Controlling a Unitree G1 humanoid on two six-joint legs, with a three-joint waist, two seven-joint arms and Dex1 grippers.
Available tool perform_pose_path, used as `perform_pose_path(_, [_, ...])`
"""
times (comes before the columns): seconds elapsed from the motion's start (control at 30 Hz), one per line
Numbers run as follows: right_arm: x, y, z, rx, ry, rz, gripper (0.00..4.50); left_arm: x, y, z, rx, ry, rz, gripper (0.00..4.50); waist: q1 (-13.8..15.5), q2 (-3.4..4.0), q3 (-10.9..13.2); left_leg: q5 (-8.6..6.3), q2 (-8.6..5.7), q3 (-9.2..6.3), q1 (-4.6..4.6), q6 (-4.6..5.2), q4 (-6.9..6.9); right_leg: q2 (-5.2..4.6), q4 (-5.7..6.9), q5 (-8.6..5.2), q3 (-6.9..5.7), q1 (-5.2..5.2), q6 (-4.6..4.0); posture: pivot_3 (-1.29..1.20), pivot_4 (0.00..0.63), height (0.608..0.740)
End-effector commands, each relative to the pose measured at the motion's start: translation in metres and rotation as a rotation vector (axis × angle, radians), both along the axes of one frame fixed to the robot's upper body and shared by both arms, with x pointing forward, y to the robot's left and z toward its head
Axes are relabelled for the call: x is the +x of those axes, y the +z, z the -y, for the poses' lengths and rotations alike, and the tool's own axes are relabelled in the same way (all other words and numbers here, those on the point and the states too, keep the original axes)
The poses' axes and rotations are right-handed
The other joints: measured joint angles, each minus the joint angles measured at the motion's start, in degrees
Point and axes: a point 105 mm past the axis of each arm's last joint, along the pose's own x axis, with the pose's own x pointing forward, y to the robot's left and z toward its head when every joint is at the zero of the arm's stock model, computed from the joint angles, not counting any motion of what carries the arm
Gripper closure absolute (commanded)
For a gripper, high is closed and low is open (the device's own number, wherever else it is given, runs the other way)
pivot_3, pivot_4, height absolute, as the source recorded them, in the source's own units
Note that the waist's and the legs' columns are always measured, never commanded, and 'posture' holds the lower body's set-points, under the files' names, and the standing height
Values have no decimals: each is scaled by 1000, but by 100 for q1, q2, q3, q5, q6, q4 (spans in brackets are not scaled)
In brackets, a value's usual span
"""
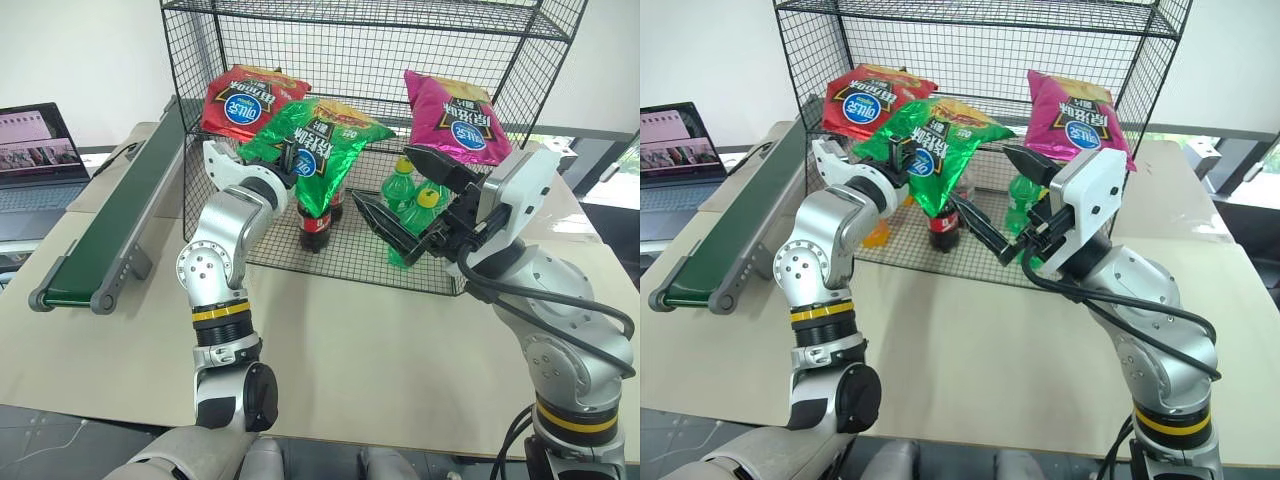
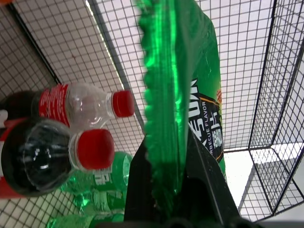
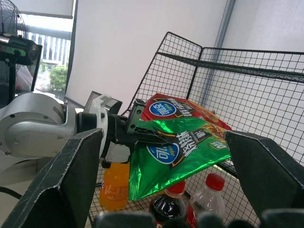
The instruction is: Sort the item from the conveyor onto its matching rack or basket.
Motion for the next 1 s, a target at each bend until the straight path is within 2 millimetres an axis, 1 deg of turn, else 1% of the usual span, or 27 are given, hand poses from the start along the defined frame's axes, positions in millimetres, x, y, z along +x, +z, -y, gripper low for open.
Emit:
perform_pose_path(0.03, [-4, 5, 4, -2, -20, 33, 0, -16, 26, 32, -59, -136, 59, 4450, 4, 0, 0, 0, 0, 0, 0, 0, 0, 0, 0, 0, 0, 0, 0, 0, 150, 740])
perform_pose_path(0.17, [-4, 4, 4, -4, -23, 34, 0, -15, 33, 33, -88, -130, 53, 4450, -9, 0, 0, 0, 0, 0, 1, 0, 1, 0, 0, 0, 0, 0, 0, 0, 150, 740])
perform_pose_path(0.33, [-4, 4, 5, -11, -27, 34, 0, -13, 42, 37, -147, -124, 34, 4450, -8, 0, 0, 1, -1, 0, 1, -1, 1, 0, -1, 0, 0, 0, 0, 0, 150, 740])
perform_pose_path(0.47, [-4, 4, 5, -14, -29, 36, 0, -3, 46, 25, -169, -21, 24, 4450, -7, -1, 0, 1, -1, 0, 1, -2, 1, 0, -2, 0, 0, 0, 0, 0, 150, 740])
perform_pose_path(0.6, [-4, 4, 4, -16, -32, 38, 0, 1, 51, 25, -176, -2, 47, 4450, -2, -1, 1, 3, -2, 0, 0, -4, 0, 0, -4, 0, 0, 0, 0, 0, 150, 740])
perform_pose_path(0.73, [-4, 5, 3, -17, -35, 41, 0, 3, 55, 44, -169, -33, 65, 4450, 1, -1, 1, 3, -2, 0, 0, -4, 1, 0, -6, 0, 0, 1, 0, 0, 150, 740])
perform_pose_path(0.87, [-3, 5, 3, -17, -39, 43, 0, 6, 58, 55, -153, -39, 76, 4450, -8, -1, 1, 2, -2, 0, 0, -4, 0, 0, -6, 0, 0, 1, 1, 0, 150, 740])
perform_pose_path(1.0, [-3, 5, 3, -16, -45, 45, 0, 10, 54, 62, -143, -37, 64, 4450, -8, -2, 2, 3, -3, 0, 1, -4, -3, 0, -10, 1, 0, 2, 1, 0, 150, 740])
